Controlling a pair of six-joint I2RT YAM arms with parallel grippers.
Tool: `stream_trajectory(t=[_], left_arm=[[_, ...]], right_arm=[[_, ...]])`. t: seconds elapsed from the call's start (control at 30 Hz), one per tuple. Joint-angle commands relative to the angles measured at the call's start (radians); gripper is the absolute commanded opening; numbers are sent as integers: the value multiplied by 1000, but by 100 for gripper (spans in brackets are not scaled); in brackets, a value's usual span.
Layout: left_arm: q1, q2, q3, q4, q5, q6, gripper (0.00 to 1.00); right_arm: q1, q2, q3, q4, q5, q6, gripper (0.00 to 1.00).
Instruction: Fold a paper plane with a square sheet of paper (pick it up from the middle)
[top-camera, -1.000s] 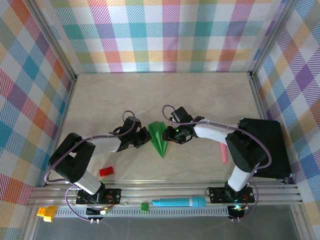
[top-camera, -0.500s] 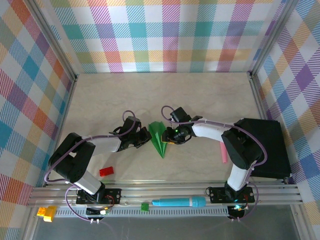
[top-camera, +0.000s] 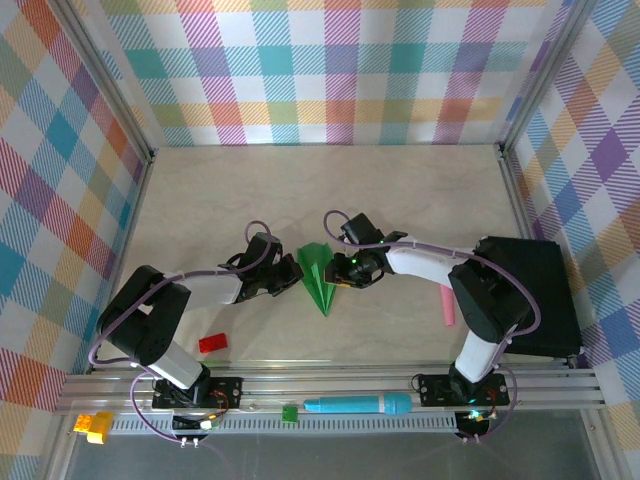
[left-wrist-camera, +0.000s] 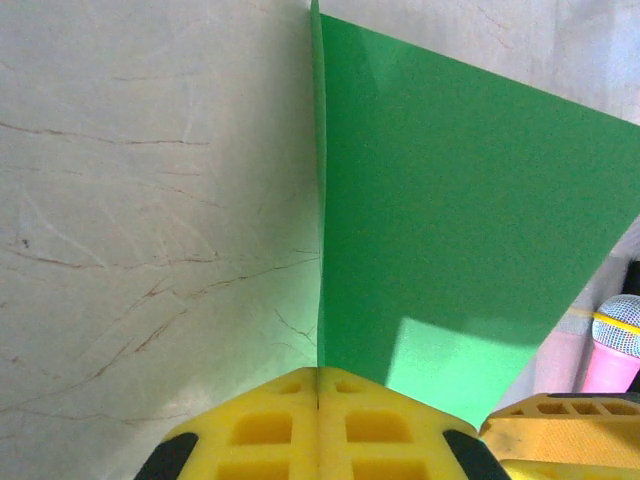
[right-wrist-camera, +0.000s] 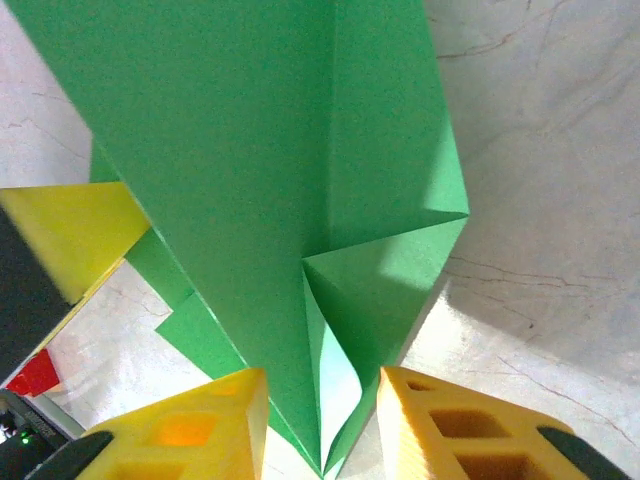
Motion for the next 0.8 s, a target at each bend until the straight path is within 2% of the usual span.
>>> stream_trajectory(t=[0.0, 0.57, 0.77], left_arm=[[10, -18, 17, 5, 2, 7, 0], [10, -15, 21, 13, 17, 5, 0], [9, -22, 27, 21, 42, -15, 0]], right_arm=[[10, -19, -12, -16, 3, 6, 34], [25, 50, 16, 12, -68, -12, 33], [64, 61, 55, -28, -26, -58, 34]])
